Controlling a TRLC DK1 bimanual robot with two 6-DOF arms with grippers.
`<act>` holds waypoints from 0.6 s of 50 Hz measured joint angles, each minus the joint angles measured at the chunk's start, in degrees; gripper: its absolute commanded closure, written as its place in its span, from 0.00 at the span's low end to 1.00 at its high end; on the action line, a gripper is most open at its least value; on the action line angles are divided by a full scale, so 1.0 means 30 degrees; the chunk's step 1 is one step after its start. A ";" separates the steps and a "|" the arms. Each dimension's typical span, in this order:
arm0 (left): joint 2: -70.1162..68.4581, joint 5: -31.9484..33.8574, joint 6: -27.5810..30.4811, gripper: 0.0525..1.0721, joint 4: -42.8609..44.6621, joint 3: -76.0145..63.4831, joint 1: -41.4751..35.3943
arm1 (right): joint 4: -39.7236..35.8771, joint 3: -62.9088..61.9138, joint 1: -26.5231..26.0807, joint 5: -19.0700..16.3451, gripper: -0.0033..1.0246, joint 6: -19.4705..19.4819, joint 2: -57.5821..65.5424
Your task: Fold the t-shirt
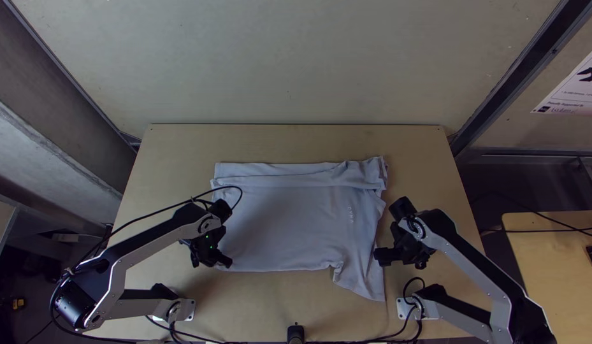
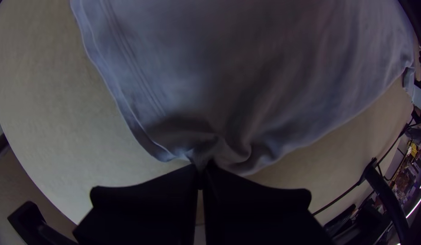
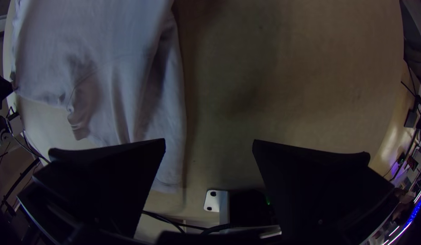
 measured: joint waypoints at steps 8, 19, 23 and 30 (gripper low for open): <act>-0.0146 0.0007 -0.0058 0.98 -0.0073 0.0481 0.0109 | 0.0153 -0.0007 0.0080 -0.0109 0.24 0.0000 0.0474; -0.0168 0.0000 -0.0051 0.98 -0.0219 0.0590 0.0240 | 0.0925 -0.0029 0.0117 -0.0627 0.24 0.0000 0.1188; -0.0168 0.0000 -0.0058 0.98 -0.0219 0.0714 0.0270 | 0.1392 -0.0051 0.0204 -0.0758 0.26 0.0000 0.1683; -0.0168 0.0000 -0.0058 0.98 -0.0211 0.0954 0.0270 | 0.2827 -0.0262 0.0379 -0.0889 0.41 0.0204 0.2404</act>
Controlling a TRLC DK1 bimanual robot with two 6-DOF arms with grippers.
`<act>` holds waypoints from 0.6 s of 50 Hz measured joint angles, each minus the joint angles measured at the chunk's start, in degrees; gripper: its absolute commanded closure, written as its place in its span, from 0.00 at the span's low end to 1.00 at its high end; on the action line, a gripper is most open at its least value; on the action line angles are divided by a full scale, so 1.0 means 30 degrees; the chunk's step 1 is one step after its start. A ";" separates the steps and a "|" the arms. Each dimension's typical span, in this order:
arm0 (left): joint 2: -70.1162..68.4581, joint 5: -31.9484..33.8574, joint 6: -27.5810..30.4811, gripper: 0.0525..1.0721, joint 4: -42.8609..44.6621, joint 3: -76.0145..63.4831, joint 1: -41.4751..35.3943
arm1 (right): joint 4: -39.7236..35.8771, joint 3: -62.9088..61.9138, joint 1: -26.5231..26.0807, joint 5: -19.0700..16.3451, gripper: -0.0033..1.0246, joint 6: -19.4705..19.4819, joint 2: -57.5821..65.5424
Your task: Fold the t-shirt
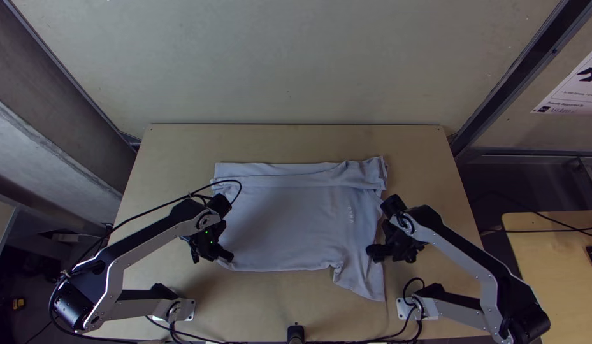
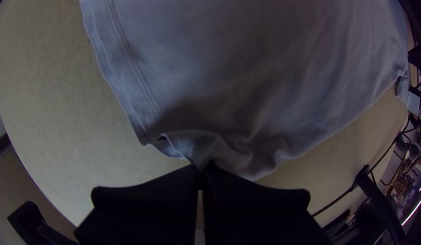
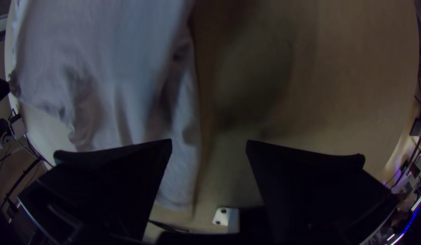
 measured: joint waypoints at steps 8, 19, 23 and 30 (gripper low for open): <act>0.0000 0.0000 0.0007 0.98 -0.0015 0.0000 0.0095 | 0.0554 0.0015 0.0772 0.0066 0.53 0.0466 0.0758; 0.0000 0.0000 0.0007 0.98 -0.0015 0.0000 0.0379 | 0.1275 0.0022 0.1566 0.0284 0.97 0.0656 0.0765; 0.0000 0.0000 0.0015 0.98 -0.0015 0.0000 0.0503 | 0.2186 -0.0095 0.1690 0.0168 0.97 0.0656 0.0401; 0.0000 0.0000 0.0015 0.98 -0.0015 0.0000 0.0750 | 0.2550 -0.0124 0.1647 0.0124 0.97 0.0663 -0.0073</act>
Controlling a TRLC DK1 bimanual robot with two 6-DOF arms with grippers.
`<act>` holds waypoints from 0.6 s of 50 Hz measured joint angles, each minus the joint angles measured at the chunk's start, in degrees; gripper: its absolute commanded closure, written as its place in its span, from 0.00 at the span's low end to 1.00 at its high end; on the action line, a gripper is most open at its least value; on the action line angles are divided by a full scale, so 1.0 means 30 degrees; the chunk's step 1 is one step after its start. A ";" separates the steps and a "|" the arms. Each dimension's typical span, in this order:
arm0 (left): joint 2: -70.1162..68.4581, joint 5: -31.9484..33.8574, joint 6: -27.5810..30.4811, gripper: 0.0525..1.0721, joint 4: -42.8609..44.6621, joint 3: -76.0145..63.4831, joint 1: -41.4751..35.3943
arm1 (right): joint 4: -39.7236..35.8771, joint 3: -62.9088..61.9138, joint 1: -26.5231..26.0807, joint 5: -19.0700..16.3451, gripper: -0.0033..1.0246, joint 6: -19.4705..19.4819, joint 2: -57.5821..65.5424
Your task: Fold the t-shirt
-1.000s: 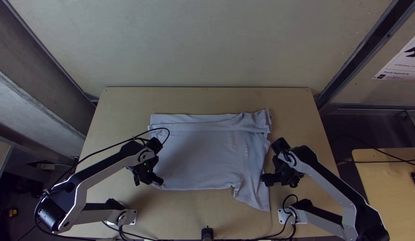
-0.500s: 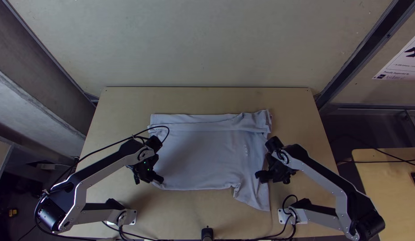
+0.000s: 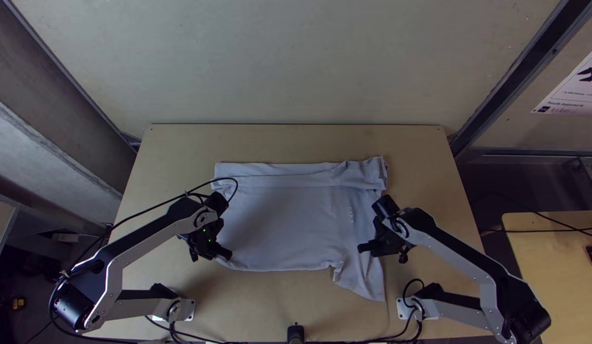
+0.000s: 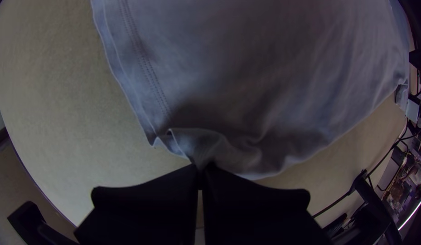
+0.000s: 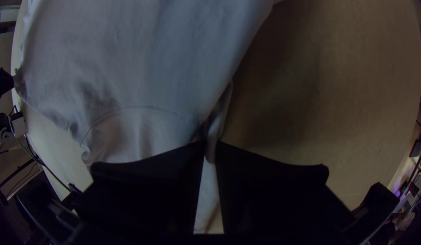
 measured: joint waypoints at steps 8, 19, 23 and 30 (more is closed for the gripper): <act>0.0000 0.0000 0.0102 0.98 -0.0007 0.0036 0.0408 | -0.0474 0.0219 -0.0794 -0.0051 0.97 -0.0007 -0.0940; 0.0000 0.0000 0.0517 0.98 -0.0182 0.0138 0.1093 | -0.2040 0.0656 -0.2382 0.0080 0.97 -0.0029 -0.1260; 0.0000 0.0000 0.0605 0.98 -0.0211 0.0138 0.1246 | -0.2667 0.0656 -0.2769 0.0372 0.97 -0.0036 -0.1290; -0.0015 0.0000 0.0809 0.98 -0.0211 0.0138 0.1362 | -0.3825 0.0656 -0.3388 0.0845 0.97 -0.0080 -0.1282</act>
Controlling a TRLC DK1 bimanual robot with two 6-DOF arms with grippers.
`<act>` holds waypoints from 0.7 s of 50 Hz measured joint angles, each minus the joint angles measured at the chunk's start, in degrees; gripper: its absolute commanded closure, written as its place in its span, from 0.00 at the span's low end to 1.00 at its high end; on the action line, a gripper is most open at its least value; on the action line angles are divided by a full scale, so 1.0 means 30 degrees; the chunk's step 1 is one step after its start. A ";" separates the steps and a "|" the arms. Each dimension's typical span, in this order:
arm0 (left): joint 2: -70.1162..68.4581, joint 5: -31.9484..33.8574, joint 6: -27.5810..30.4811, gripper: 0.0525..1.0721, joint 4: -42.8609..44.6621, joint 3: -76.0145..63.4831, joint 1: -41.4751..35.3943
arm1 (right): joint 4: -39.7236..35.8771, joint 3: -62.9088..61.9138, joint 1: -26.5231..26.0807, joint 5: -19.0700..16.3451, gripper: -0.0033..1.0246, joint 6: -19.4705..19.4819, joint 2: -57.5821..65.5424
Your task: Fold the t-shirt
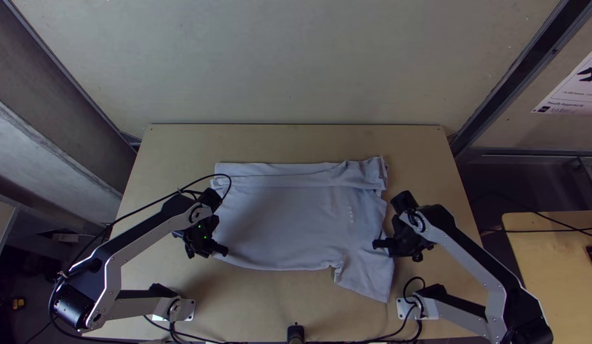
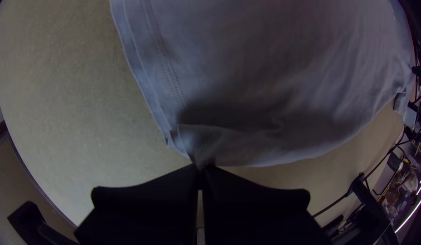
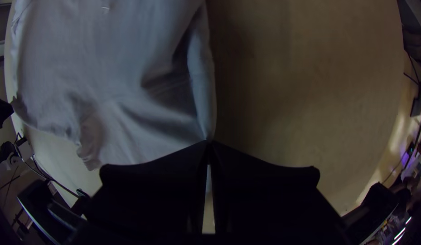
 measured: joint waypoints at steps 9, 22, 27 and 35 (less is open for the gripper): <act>0.0000 -0.0007 0.0364 0.98 0.0007 0.0000 0.0459 | -0.0831 0.0073 -0.1239 0.0969 0.97 -0.0299 0.0007; 0.0000 0.0029 0.1479 0.98 0.0022 0.0007 0.1559 | -0.1559 0.0284 -0.2120 0.2754 0.97 -0.1093 0.0058; 0.0000 0.0058 0.1763 0.98 0.0022 0.0007 0.1909 | -0.1639 0.0495 -0.2113 0.2856 0.97 -0.1093 0.0117; -0.0109 0.0058 0.1989 0.98 0.0007 0.0146 0.2018 | -0.1836 0.1858 -0.2098 0.2943 0.97 -0.1093 0.0109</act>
